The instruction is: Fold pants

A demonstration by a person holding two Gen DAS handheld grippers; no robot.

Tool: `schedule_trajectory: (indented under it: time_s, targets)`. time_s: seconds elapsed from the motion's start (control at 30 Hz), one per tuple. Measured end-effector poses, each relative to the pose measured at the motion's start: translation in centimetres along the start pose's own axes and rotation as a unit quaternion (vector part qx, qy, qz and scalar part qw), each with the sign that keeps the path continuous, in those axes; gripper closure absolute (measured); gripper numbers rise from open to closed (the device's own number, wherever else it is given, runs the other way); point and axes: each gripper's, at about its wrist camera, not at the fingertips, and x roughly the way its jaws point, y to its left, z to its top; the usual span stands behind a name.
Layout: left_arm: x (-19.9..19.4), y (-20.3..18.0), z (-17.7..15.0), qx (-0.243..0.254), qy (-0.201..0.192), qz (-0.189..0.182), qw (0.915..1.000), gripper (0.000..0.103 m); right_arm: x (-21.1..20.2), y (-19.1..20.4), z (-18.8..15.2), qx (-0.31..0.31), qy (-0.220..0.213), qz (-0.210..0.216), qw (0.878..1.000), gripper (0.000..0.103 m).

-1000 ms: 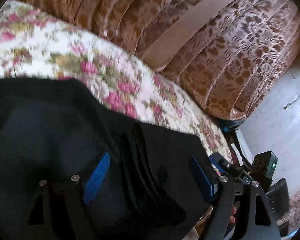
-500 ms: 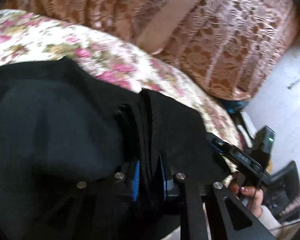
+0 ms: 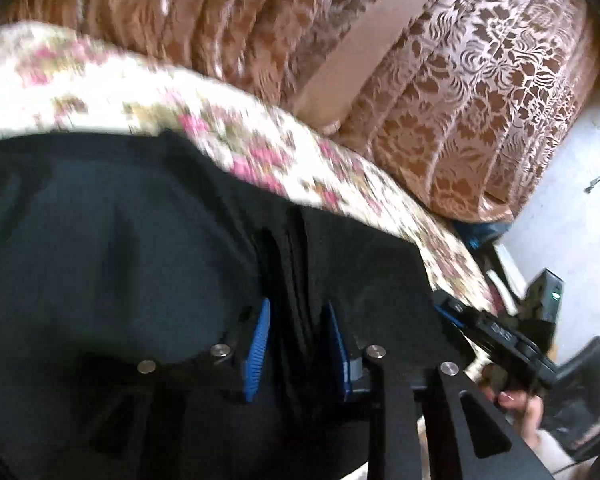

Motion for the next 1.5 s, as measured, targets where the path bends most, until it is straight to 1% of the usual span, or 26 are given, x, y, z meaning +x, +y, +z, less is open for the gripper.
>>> schedule_trajectory:
  time_s: [0.03,0.1,0.13,0.23,0.3,0.33,0.37,0.43,0.5,0.57,0.6,0.63,0.73,0.8,0.9,0.93,0.97,1.0,1.03,1.07,1.13,1.23,1.33,1.4,1.43,1.5]
  targets:
    - [-0.6,-0.3,0.3,0.009,-0.015,-0.003,0.9998,0.073,-0.5,0.1,0.0,-0.005,-0.003,-0.006,1.000,0.073]
    - [-1.5,-1.3,1.1,0.028,-0.036,-0.009,0.9989,0.068,-1.0,0.2,-0.1,-0.013,-0.007,-0.011,1.000,0.073]
    - [-1.5,-2.0,1.6,0.040,-0.037,-0.010,0.9985,0.062,-1.1,0.3,-0.1,-0.016,-0.006,-0.015,1.000,0.073]
    - [-0.7,-4.0,2.8,0.079,-0.033,-0.007,0.9963,0.062,-1.1,0.6,1.1,-0.028,0.001,-0.022,0.999,0.073]
    - [1.1,-5.6,3.6,0.115,-0.019,0.012,0.9930,0.062,-1.2,1.0,2.1,-0.037,-0.009,-0.017,0.999,0.073]
    - [2.4,-6.2,3.8,0.133,-0.007,0.029,0.9907,0.062,-1.1,1.4,2.8,-0.043,-0.012,-0.018,0.999,0.073]
    - [3.5,-6.4,3.9,0.140,0.009,0.044,0.9891,0.062,-0.6,1.8,3.6,-0.052,-0.005,-0.021,0.998,0.073]
    - [5.7,-5.9,4.0,0.134,0.041,0.068,0.9878,0.065,0.7,2.2,4.6,-0.059,0.014,-0.029,0.998,0.073]
    - [6.8,-4.9,4.0,0.117,0.051,0.083,0.9883,0.070,2.3,2.1,5.0,-0.053,0.032,-0.032,0.998,0.073]
    - [6.8,-4.0,3.7,0.109,0.051,0.072,0.9901,0.072,4.0,1.5,4.6,-0.052,0.050,-0.061,0.995,0.073]
    - [7.0,-3.9,3.5,0.113,0.052,0.070,0.9898,0.072,4.6,1.2,4.3,-0.054,0.055,-0.075,0.994,0.075]
    - [7.2,-3.9,3.3,0.122,0.051,0.072,0.9885,0.072,5.1,0.9,3.8,-0.052,0.055,-0.077,0.994,0.075]
    - [7.4,-4.1,2.6,0.144,0.036,0.074,0.9862,0.072,5.5,0.6,3.4,-0.054,0.037,-0.082,0.994,0.075]
    - [6.9,-4.0,2.4,0.142,0.026,0.067,0.9873,0.072,5.4,0.6,3.4,-0.056,0.032,-0.084,0.994,0.075]
    - [5.6,-4.1,1.9,0.134,0.011,0.055,0.9894,0.071,4.8,0.3,3.0,-0.043,0.019,-0.074,0.996,0.074]
    - [4.7,-4.0,1.4,0.130,0.002,0.058,0.9898,0.066,4.4,0.3,2.9,-0.037,0.015,-0.075,0.996,0.073]
    - [4.1,-3.9,1.1,0.127,-0.001,0.068,0.9896,0.042,3.7,0.6,2.5,-0.035,0.007,-0.078,0.996,0.073]
    - [3.7,-3.6,0.5,0.118,0.004,0.084,0.9894,0.031,3.1,0.9,2.2,-0.037,0.000,-0.080,0.996,0.073]
    - [3.1,-3.0,-0.1,0.106,0.003,0.081,0.9911,0.031,2.5,1.4,1.7,-0.043,-0.007,-0.080,0.996,0.072]
    - [2.3,-2.5,-0.6,0.095,-0.005,0.069,0.9930,0.034,1.8,2.0,1.1,-0.049,-0.013,-0.067,0.997,0.072]
    - [0.3,-1.8,-1.3,0.082,-0.022,0.057,0.9947,0.035,0.8,3.4,-0.3,-0.058,-0.020,-0.024,0.998,0.072]
    - [-1.8,-1.4,-1.6,0.072,-0.035,0.059,0.9950,0.035,0.2,6.0,-1.9,-0.090,-0.006,0.033,0.995,0.072]
    - [-4.4,-0.2,-1.4,0.045,-0.058,0.079,0.9942,0.034,0.2,8.5,-2.9,-0.116,0.009,0.078,0.990,0.073]
    - [-6.0,1.1,-1.0,0.013,-0.072,0.094,0.9928,0.031,0.2,10.3,-3.7,-0.133,0.014,0.108,0.985,0.073]
    - [-7.0,2.0,-0.7,-0.010,-0.080,0.104,0.9914,0.031,0.2,11.1,-4.1,-0.142,0.018,0.119,0.983,0.074]
    - [-8.7,3.4,-0.3,-0.039,-0.097,0.117,0.9876,0.031,0.5,12.6,-5.2,-0.165,0.032,0.139,0.976,0.074]
